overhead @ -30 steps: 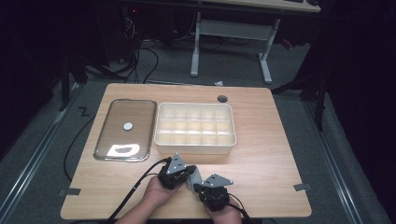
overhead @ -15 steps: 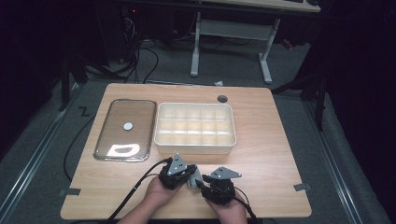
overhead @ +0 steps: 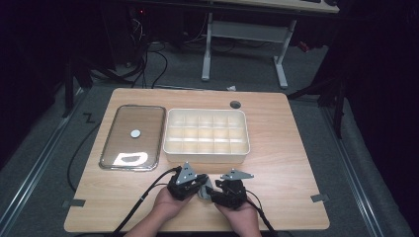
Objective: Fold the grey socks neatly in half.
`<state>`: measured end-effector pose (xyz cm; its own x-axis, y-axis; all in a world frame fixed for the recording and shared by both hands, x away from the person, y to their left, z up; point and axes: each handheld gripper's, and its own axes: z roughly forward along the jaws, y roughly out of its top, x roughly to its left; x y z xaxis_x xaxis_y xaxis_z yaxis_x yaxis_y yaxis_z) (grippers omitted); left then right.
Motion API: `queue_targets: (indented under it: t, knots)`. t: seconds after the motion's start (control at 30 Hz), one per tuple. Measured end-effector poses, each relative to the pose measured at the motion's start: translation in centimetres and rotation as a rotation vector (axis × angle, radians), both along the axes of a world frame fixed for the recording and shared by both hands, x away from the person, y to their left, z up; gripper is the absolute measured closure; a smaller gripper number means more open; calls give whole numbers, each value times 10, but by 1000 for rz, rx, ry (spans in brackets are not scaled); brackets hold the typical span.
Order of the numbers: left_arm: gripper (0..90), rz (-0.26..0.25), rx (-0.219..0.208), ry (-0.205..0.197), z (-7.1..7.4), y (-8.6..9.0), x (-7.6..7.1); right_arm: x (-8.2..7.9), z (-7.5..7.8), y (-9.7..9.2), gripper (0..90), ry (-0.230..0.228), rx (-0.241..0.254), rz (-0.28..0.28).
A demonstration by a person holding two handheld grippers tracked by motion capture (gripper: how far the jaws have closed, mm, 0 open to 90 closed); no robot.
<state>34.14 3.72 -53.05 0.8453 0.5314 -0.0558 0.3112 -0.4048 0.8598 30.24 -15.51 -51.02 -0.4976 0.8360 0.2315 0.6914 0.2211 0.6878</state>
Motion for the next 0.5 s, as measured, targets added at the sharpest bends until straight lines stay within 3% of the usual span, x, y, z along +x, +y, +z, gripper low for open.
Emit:
queue_targets:
  t: [0.07, 0.3, 0.43, 0.5]
  knots:
    - [827, 3, -4, 2, 0, 0, 0, 3, -2, -1, 508, 20, 24, -8]
    - [808, 5, -26, 21, 0, 3, 1, 7, -5, 1, 484, 85, 38, -1]
    - [777, 17, -51, 35, 0, 7, 2, 7, -10, 5, 503, 83, 30, 13]
    - [758, 64, -89, 35, 0, 11, 2, 6, -12, 7, 530, 76, 34, 17]
